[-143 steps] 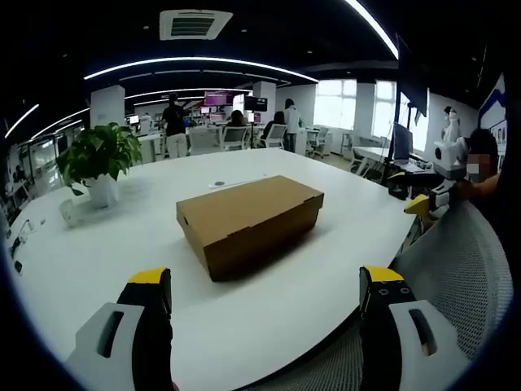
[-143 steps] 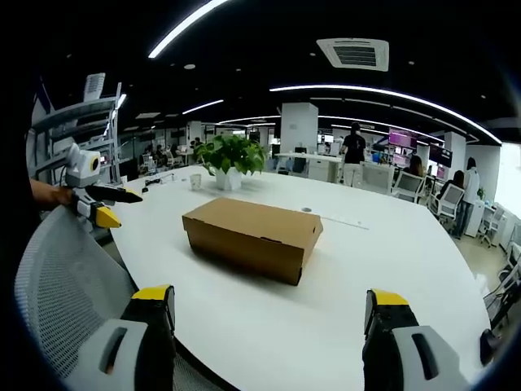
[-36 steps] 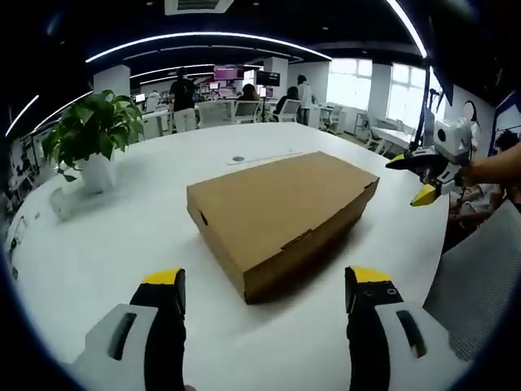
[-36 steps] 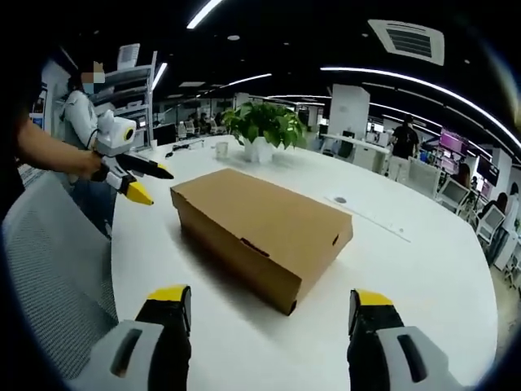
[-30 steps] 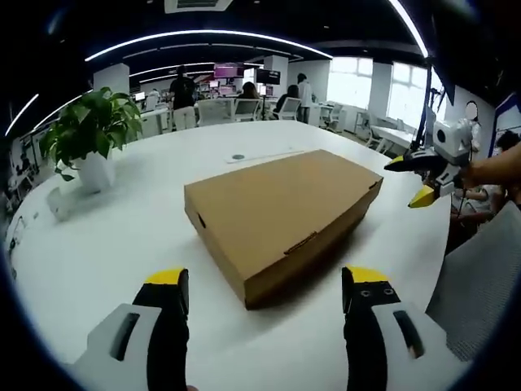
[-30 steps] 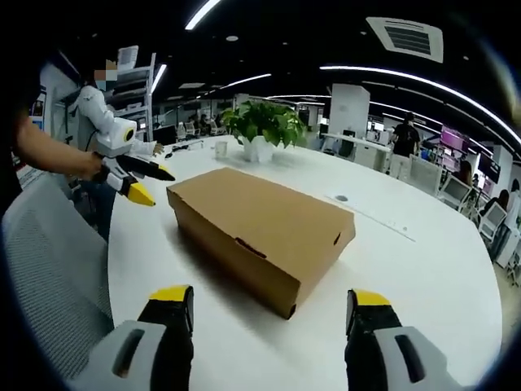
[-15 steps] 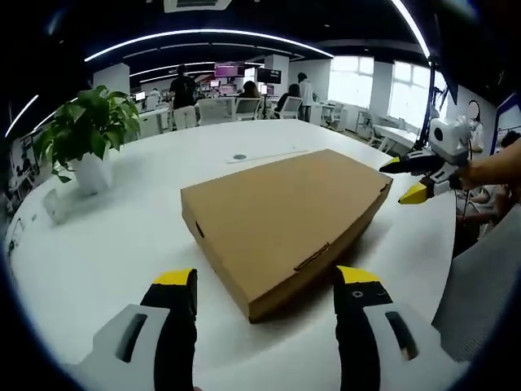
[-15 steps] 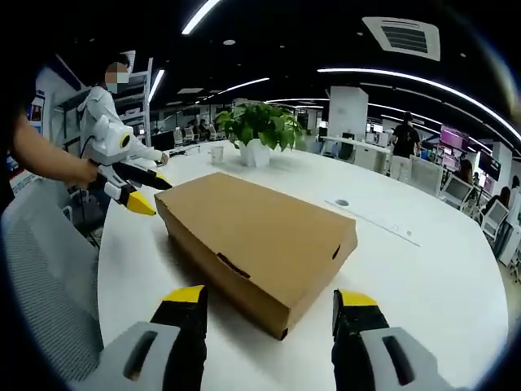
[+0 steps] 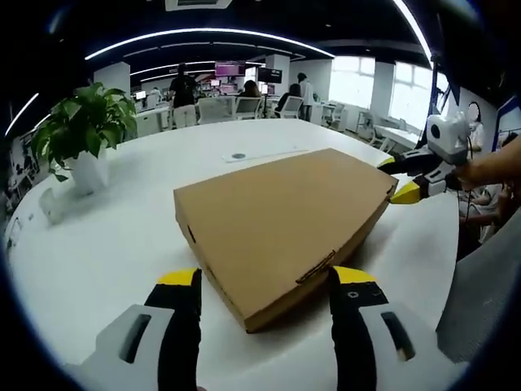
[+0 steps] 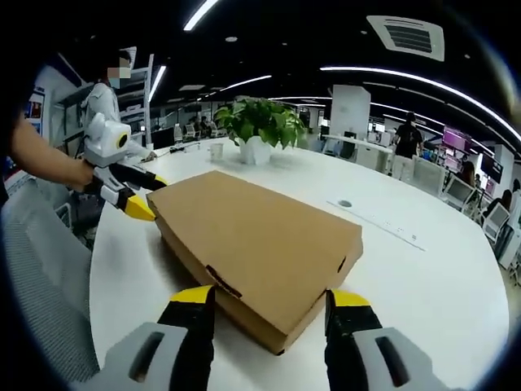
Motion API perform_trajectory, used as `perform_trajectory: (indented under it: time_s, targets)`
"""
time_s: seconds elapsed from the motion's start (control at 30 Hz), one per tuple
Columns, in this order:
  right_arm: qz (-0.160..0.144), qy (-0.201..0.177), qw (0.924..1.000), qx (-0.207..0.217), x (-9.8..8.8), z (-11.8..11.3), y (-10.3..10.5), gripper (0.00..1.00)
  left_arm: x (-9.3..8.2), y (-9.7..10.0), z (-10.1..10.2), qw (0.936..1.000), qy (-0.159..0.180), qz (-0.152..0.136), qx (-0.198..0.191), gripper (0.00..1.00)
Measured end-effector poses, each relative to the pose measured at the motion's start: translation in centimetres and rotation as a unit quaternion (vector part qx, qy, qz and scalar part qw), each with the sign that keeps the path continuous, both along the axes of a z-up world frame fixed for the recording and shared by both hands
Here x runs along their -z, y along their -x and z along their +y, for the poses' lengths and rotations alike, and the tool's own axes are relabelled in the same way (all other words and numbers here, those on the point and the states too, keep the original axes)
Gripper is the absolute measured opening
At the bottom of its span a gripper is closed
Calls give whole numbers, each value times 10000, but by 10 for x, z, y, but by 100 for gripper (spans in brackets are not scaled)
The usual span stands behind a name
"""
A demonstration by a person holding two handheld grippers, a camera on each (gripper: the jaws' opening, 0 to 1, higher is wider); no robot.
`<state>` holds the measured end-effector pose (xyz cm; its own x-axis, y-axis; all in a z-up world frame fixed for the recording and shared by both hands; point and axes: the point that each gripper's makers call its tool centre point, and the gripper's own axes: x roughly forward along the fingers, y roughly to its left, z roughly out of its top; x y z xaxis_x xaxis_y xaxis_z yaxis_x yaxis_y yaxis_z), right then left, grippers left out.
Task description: Operate the shoe box by opening the lid, removing the specified soft item, and placing it in the target area until the item is outside and the box remains undamaged.
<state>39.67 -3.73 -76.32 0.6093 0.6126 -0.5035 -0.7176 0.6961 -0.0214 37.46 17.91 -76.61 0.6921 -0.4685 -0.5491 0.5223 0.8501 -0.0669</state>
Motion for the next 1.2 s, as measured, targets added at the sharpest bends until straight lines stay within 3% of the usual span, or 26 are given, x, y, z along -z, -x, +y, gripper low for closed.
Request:
perform_trajectory:
  time_s: [0.3, 1.2]
  targets:
    - [-30, -49, 10000, 73, 0, 1, 1, 53, 2, 0, -3, 9999, -48, -114, 39, 64]
    - [99, -104, 9995, 283, 0, 15, 12, 49, 1, -3, 11, 9994, -73, -9, 345, 61]
